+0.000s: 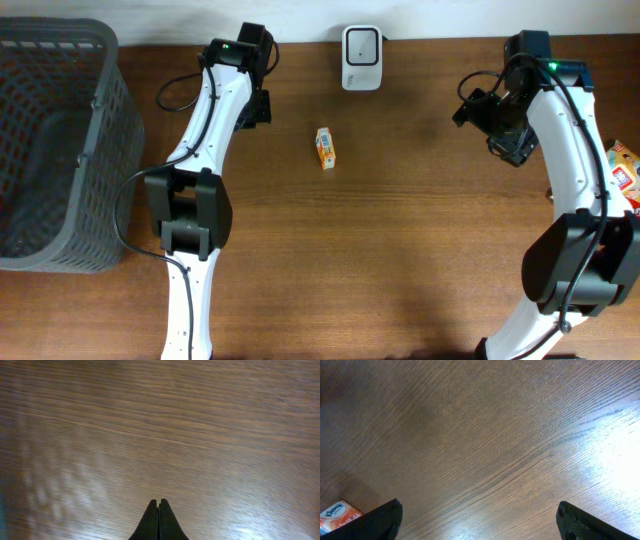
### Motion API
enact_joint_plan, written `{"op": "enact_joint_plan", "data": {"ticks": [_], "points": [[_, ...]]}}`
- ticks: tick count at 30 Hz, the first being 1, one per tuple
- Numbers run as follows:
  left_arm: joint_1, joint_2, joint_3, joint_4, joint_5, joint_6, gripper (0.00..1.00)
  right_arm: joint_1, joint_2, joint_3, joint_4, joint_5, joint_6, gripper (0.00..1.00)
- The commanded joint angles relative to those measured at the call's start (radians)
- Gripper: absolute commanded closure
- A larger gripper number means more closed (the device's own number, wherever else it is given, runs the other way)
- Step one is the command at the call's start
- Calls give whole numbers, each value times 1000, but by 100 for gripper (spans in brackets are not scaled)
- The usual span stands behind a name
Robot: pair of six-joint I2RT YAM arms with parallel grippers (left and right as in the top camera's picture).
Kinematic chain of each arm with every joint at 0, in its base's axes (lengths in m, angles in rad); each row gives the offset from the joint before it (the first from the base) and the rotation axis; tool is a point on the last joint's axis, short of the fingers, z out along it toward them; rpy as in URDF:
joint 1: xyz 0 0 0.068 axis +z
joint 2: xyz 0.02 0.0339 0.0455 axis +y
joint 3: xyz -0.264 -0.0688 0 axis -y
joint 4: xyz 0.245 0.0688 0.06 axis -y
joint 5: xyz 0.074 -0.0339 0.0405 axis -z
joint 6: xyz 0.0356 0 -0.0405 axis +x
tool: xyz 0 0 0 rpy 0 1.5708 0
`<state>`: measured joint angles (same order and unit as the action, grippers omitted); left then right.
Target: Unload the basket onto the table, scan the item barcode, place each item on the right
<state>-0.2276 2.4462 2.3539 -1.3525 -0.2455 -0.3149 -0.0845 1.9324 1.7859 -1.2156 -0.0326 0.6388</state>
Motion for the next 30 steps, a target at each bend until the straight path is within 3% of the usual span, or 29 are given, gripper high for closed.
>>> {"op": "enact_joint_plan", "data": {"ticks": [1, 5, 7, 14, 30], "points": [[6, 0, -5, 2, -36, -14, 100, -1, -12, 6, 0, -5, -3, 2], [0, 0, -19, 8, 283, -14, 100, -1, -12, 6, 0, -5, -3, 2], [-11, 0, -45, 33, 351, -14, 100, -1, -12, 6, 0, -5, -3, 2], [-109, 6, -172, 156, 406, -14, 100, -1, -12, 6, 0, -5, -3, 2], [-266, 13, -179, 309, 442, -54, 100, -1, -12, 6, 0, -5, -3, 2]]}}
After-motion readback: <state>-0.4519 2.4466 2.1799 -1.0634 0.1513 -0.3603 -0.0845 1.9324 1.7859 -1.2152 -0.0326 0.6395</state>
